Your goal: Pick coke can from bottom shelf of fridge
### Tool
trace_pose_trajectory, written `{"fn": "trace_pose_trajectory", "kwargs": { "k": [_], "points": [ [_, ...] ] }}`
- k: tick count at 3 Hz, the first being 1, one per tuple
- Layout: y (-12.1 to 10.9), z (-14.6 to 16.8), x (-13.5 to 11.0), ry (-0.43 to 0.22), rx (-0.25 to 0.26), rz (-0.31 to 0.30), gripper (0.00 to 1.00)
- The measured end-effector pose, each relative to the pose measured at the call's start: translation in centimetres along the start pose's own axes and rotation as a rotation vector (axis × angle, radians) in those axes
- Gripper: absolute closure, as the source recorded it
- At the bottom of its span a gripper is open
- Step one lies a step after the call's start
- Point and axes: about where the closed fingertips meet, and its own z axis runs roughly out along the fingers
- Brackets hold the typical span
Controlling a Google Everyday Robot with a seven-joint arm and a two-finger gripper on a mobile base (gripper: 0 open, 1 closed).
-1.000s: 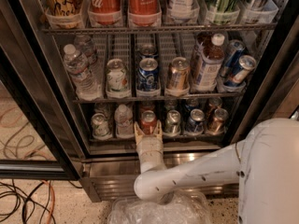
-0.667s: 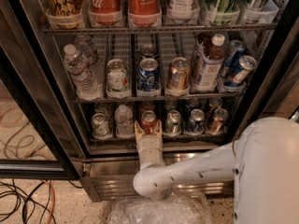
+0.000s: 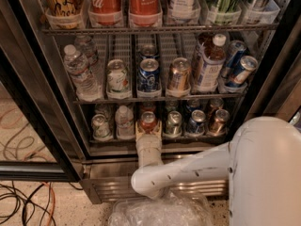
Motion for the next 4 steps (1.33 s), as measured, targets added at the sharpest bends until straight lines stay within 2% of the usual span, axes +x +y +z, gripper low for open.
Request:
{"fn": "trace_pose_trajectory", "kwargs": {
  "k": [2,3,4],
  "points": [
    [0.1,-0.1,-0.4,0.001,-0.011,0.018,0.99],
    [-0.1,-0.5,-1.3,-0.003,-0.017,0.027,1.00],
    [-0.3,-1.9,-4.9,-0.044,-0.044,0.014,1.00]
  ]
}}
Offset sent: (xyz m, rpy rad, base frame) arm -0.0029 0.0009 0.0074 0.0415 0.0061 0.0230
